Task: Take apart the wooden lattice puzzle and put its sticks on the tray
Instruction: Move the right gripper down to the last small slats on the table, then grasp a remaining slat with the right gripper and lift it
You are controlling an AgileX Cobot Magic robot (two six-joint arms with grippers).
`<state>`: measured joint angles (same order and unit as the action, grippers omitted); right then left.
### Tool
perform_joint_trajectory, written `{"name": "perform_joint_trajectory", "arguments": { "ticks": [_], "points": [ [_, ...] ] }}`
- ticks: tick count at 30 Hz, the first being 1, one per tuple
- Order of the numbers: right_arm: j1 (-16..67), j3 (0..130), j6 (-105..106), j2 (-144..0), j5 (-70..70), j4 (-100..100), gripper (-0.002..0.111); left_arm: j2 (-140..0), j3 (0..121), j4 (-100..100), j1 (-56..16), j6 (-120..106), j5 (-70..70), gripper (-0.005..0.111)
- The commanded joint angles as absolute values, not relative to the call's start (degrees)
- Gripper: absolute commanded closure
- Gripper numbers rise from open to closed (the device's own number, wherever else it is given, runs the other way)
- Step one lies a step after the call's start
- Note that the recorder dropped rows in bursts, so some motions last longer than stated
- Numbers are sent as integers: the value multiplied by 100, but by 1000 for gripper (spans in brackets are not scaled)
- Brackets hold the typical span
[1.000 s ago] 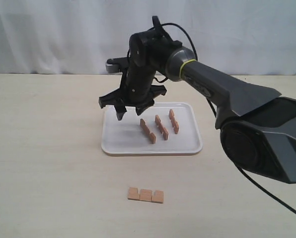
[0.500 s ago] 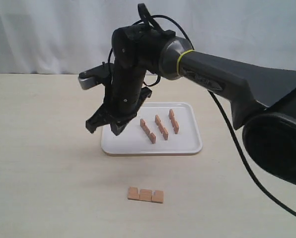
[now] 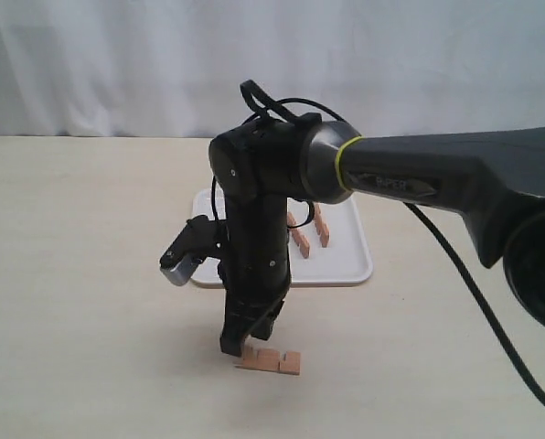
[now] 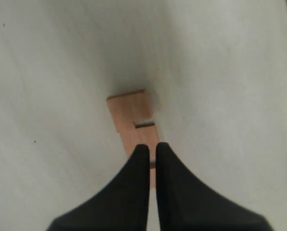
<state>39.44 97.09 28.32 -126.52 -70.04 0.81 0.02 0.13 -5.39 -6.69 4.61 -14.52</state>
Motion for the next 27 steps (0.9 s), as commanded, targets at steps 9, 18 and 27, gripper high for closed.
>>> {"name": "perform_joint_trajectory", "arguments": {
  "ticks": [9, 18, 27],
  "points": [
    [3989, 9575, 3754, -12780, -6996, 756, 77, 0, 0, -535, -663, 479, -1385, 107],
    [4343, 9563, 3788, -12921, -6927, 62, 56, 0, 0, -535, -663, 479, -1385, 107],
    [4612, 9179, 3119, -12921, -6045, -835, 56, 0, 0, -535, -663, 479, -1385, 107]
  ]
}}
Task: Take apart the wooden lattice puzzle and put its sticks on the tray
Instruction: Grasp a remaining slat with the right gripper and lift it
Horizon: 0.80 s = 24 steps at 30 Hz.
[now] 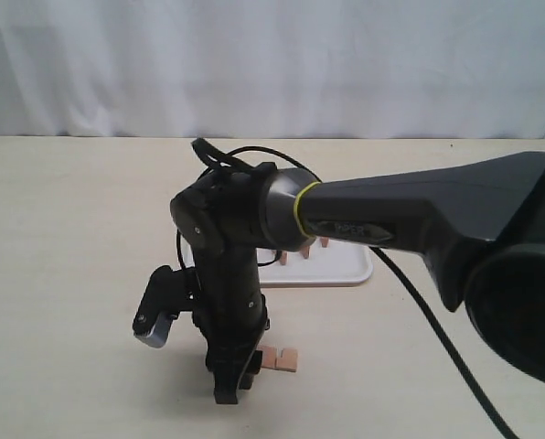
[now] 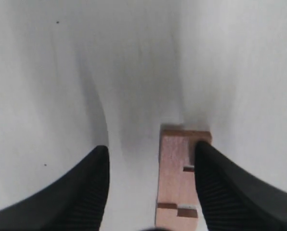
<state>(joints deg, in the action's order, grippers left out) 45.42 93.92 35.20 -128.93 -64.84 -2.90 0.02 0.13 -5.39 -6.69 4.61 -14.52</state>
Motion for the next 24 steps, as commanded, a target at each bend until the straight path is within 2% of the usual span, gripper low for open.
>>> {"name": "perform_joint_trajectory", "arguments": {
  "ticks": [1, 24],
  "points": [
    [4626, 9126, 2974, -12921, -5996, -992, 56, 0, 0, -535, -663, 479, -1385, 107],
    [4664, 9123, 1108, -12448, -6498, -1397, 57, 0, 0, -535, -663, 479, -1385, 107]
  ]
}}
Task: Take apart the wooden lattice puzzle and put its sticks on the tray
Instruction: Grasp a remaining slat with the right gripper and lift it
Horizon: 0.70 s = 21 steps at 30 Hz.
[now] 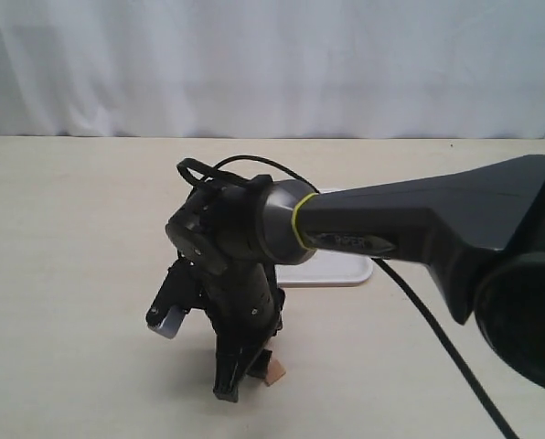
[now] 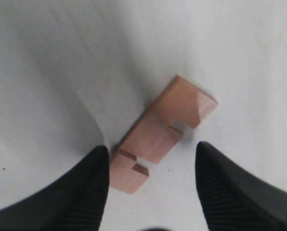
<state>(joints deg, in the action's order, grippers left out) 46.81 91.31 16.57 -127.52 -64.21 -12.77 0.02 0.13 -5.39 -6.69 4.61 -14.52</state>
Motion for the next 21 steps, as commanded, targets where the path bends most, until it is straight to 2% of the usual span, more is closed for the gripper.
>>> {"name": "perform_joint_trajectory", "arguments": {
  "ticks": [1, 8, 21],
  "points": [
    [4664, 9123, 832, -12380, -6516, -1397, 57, 0, 0, -535, -663, 479, -1385, 107],
    [4664, 9036, -279, -12247, -6866, -1321, 57, 0, 0, -535, -675, 479, -1385, 107],
    [4664, 8275, -1328, -12247, -5808, -996, 57, 0, 0, -535, -675, 479, -1385, 107]
  ]
}}
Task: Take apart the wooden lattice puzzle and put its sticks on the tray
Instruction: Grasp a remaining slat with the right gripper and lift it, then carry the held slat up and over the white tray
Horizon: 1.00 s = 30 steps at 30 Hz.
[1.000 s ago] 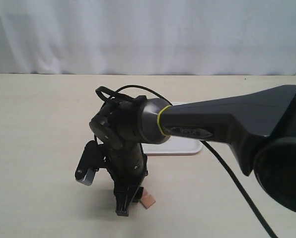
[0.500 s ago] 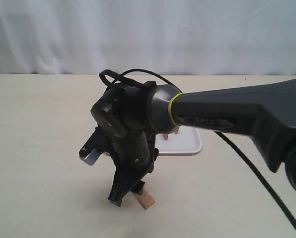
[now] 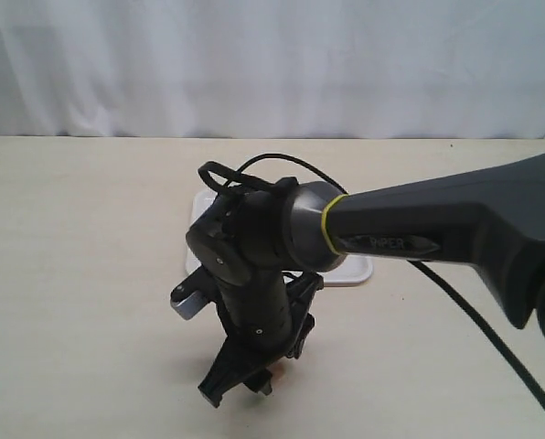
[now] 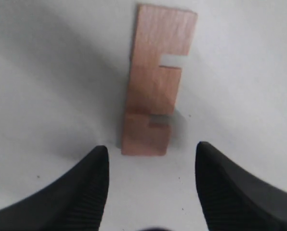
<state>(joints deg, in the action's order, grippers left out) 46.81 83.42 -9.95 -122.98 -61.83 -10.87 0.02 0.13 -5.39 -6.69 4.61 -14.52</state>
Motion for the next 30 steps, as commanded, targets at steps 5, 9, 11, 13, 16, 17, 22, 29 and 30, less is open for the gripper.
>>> {"name": "perform_joint_trajectory", "arguments": {
  "ticks": [5, 9, 11, 13, 16, 17, 22, 29, 30],
  "points": [
    [4463, 8263, -1328, -12199, -5749, -891, 57, 0, 0, -535, -675, 479, -1385, 107],
    [4118, 8201, -1300, -12148, -5823, -245, 57, 0, 0, -535, -675, 479, -1385, 107],
    [4066, 8116, -1046, -12136, -5763, 0, 57, 0, 0, -535, -675, 479, -1385, 107],
    [4094, 8027, -928, -12136, -5619, 38, 57, 0, 0, -535, -675, 479, -1385, 107],
    [4167, 7897, -923, -12136, -5372, 139, 57, 0, 0, -535, -675, 479, -1385, 107],
    [4208, 7850, -914, -12136, -5334, 155, 57, 0, 0, -535, -675, 479, -1385, 107],
    [4209, 7828, -901, -12157, -5312, 113, 57, 0, 0, -535, -675, 479, -1385, 107],
    [4209, 7828, -901, -12157, -5280, -84, 66, 0, 0, -535, -675, 479, -1385, 107],
    [4209, 7828, -901, -12157, -5271, -101, 73, 0, 0, -535, -675, 479, -1385, 107]
  ]
}}
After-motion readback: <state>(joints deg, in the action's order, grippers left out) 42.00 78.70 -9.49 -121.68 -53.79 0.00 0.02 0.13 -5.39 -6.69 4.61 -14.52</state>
